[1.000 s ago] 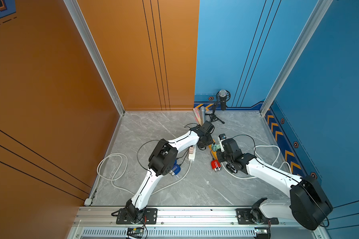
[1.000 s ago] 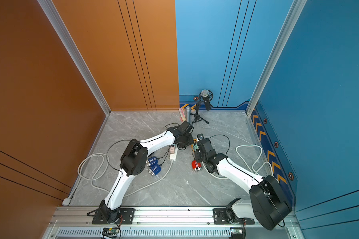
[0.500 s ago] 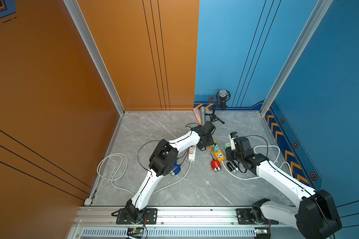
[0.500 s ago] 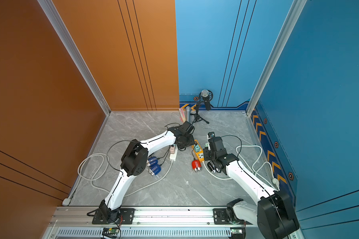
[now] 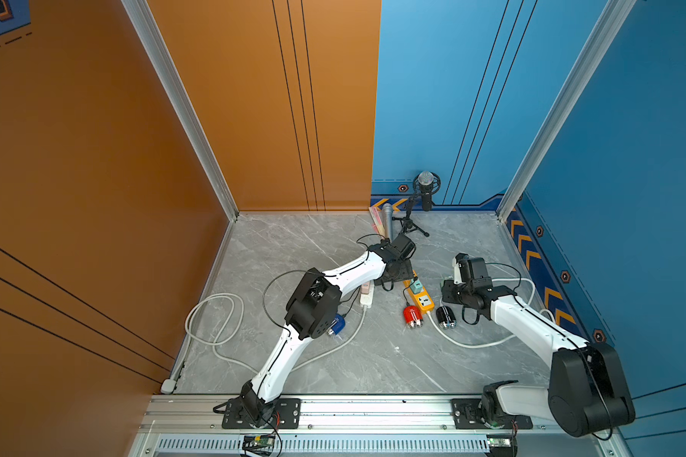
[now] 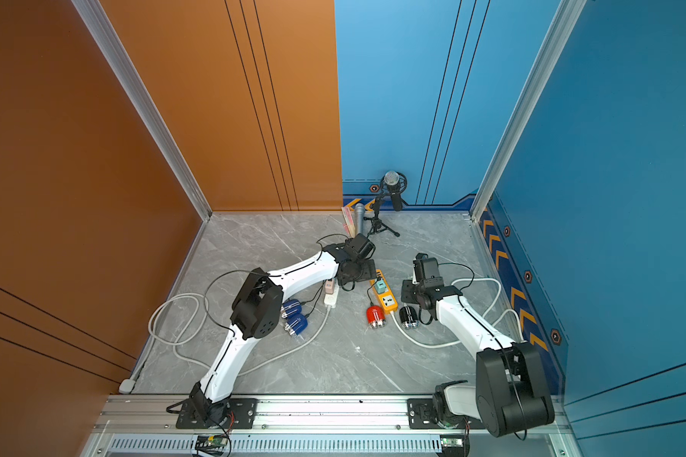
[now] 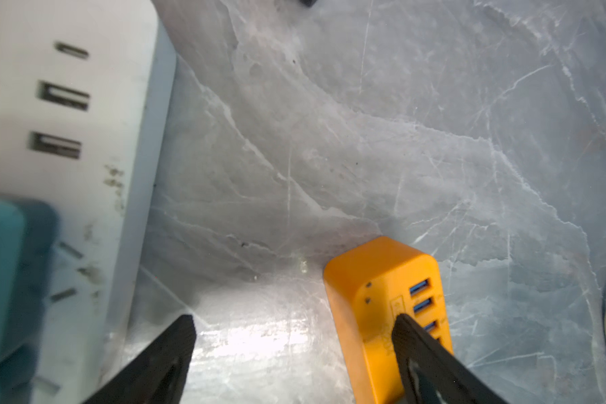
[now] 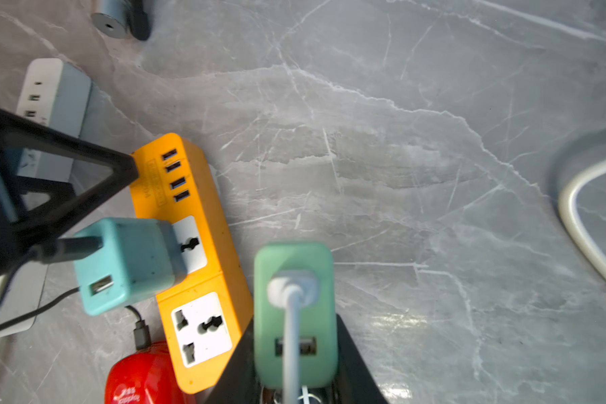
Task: Unplug the electric shaver
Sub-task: Place the plug at the center of the board.
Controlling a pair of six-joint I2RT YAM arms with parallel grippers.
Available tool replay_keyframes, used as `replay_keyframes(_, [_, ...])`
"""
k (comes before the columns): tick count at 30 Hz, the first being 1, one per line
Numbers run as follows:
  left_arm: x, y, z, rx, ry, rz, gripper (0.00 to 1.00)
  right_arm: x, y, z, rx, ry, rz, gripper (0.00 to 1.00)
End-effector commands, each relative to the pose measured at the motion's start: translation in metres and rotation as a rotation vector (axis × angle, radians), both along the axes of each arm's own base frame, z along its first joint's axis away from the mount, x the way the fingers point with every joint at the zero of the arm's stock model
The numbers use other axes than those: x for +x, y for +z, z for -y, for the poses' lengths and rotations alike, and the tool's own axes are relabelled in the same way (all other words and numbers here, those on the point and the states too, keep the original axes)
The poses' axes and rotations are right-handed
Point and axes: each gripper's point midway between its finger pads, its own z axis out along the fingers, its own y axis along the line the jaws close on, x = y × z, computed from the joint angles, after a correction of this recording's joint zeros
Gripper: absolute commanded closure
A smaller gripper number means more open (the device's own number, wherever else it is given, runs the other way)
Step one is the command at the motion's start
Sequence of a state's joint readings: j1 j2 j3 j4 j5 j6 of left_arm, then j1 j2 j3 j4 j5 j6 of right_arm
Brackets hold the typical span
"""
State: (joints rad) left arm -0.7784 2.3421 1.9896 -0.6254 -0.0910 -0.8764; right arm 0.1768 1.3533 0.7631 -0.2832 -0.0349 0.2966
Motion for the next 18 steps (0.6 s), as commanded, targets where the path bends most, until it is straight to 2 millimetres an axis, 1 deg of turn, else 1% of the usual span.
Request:
replay_keyframes(1, [-0.003, 0.038, -0.006, 0.031, -0.032, 0.081, 0.07, 0.012, 0.003, 0.004, 0.042, -0.051, -0.027, 0.84])
replay_keyframes(4, [-0.003, 0.049, -0.008, 0.050, -0.048, 0.117, 0.04, 0.020, 0.002, 0.009, 0.048, -0.077, -0.034, 0.84])
replay_keyframes(9, [-0.005, 0.065, -0.011, 0.075, -0.079, 0.163, 0.01, 0.031, -0.003, 0.028, 0.050, -0.159, -0.053, 0.82])
replay_keyframes(12, [-0.006, 0.072, -0.012, 0.082, -0.107, 0.179, 0.00, 0.037, -0.014, 0.039, 0.065, -0.207, -0.104, 0.82])
replay_keyframes(18, [-0.011, 0.087, -0.009, 0.064, -0.170, 0.194, 0.00, 0.048, -0.040, 0.045, 0.031, -0.221, -0.207, 0.82])
